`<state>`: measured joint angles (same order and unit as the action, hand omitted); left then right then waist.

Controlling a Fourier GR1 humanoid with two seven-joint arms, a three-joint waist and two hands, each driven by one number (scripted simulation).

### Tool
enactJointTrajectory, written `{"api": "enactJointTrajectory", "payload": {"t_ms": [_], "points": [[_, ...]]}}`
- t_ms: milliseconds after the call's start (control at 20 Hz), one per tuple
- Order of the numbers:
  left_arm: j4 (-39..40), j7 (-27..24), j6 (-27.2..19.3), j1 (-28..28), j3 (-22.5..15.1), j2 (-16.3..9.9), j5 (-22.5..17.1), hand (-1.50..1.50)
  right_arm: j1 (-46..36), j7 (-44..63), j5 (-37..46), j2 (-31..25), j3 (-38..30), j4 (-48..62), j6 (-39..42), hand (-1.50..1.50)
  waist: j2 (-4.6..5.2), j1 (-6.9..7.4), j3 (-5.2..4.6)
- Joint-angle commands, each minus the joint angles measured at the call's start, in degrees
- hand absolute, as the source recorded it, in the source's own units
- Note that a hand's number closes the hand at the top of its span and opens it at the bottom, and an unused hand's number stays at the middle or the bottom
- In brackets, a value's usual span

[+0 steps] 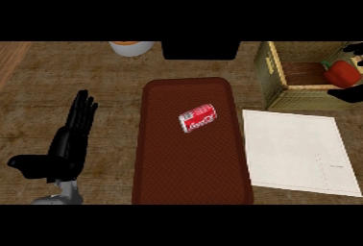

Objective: Pick the bell pepper from the placemat and place it in the basket

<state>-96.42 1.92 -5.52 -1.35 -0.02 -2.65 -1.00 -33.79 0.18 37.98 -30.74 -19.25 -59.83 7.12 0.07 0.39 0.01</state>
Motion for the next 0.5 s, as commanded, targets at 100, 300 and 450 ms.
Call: {"api": "enactJointTrajectory", "payload": {"t_ms": [100, 300, 450], "points": [[-2.88, 0.41, -0.52, 2.64, -1.79, 0.99, 1.03, 0.00, 0.38, -5.59, -3.33, 4.07, -1.95, 1.38, -6.35, -1.50, -0.08, 0.00, 0.01], [0.41, -1.91, 0.25, 1.60, 0.34, -0.20, 0.59, 0.00, -2.87, -4.26, -4.32, 2.91, -2.80, -0.68, -8.06, -1.50, -0.08, -0.18, -0.02], [-1.29, -1.30, -1.43, 3.19, -3.14, 2.16, 2.85, 0.00, -1.24, -3.48, -6.54, 0.05, -5.93, -5.50, -7.93, -1.50, -0.24, -0.51, -0.02]]}}
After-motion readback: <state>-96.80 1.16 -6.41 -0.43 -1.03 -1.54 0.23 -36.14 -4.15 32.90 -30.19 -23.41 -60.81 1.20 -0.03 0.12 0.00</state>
